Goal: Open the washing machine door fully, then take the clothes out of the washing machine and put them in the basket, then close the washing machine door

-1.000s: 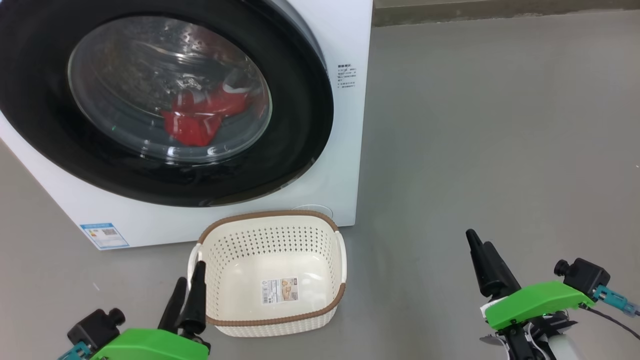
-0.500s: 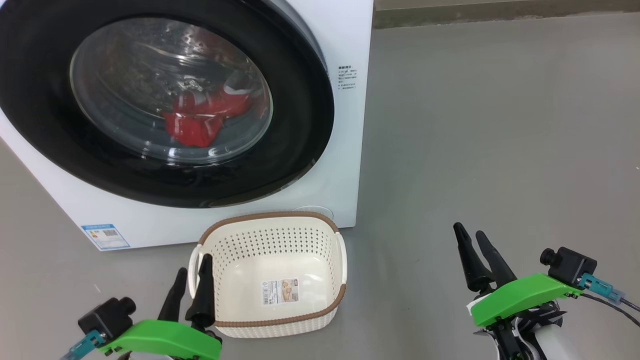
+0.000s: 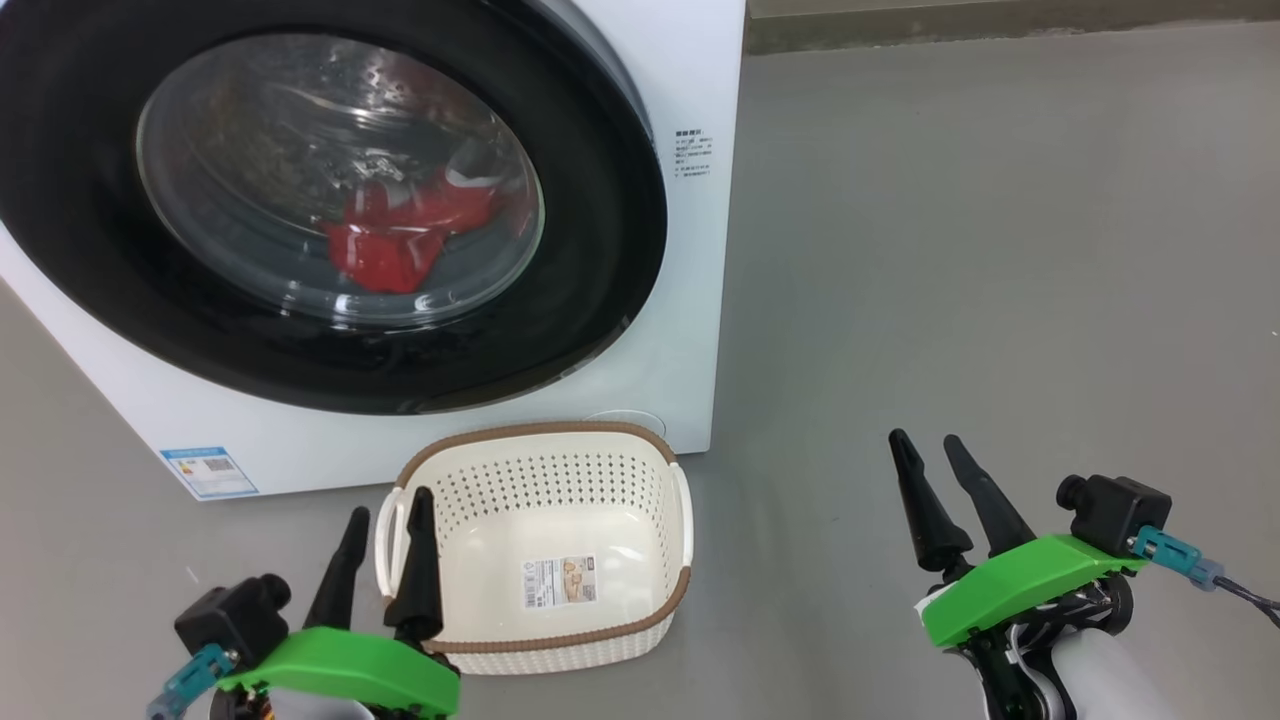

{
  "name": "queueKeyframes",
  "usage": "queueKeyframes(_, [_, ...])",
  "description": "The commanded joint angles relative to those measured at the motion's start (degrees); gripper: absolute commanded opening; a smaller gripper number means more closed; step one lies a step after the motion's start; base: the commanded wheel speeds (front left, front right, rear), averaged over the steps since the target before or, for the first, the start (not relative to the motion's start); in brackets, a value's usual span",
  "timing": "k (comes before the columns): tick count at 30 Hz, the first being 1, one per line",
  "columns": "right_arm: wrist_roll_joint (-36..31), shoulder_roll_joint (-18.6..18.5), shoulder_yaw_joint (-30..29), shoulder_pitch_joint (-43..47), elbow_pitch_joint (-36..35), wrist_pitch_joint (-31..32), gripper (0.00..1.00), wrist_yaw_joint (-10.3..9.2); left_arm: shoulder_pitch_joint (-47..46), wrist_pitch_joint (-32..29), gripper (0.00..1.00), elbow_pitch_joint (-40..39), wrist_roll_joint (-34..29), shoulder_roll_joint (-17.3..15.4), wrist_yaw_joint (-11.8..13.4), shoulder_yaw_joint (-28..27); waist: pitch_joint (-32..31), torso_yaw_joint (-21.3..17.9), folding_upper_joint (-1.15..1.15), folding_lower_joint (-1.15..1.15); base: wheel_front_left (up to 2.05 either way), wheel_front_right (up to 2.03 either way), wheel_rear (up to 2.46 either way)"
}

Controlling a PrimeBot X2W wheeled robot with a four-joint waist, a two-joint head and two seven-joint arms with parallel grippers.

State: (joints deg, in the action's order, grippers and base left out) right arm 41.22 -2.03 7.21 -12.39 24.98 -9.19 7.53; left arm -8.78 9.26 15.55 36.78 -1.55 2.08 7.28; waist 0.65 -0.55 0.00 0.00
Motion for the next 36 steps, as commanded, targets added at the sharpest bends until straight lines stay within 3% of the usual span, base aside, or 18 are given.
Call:
queueKeyframes(1, [-2.2,-0.4,1.4,-3.1,-1.3,-0.9,1.0,-0.03,-3.1,0.9,1.0,-1.8,-2.2,-1.0,1.0,-1.0,0.1,0.0,0.0,0.0,0.0,0.0,0.0])
queueKeyframes(30, [-20.4,-0.9,4.9,-7.6,0.3,-5.8,1.0,-0.04,-6.1,5.7,1.0,-3.0,-19.9,-1.3,5.3,2.0,1.1,-0.3,0.0,0.0,0.0,0.0,0.0])
queueKeyframes(36, [-20.2,-0.9,4.9,-7.8,0.3,-5.8,1.0,-0.04,-6.4,5.7,1.0,-2.4,-19.3,-1.3,4.8,1.9,1.2,-0.4,0.0,0.0,0.0,0.0,0.0])
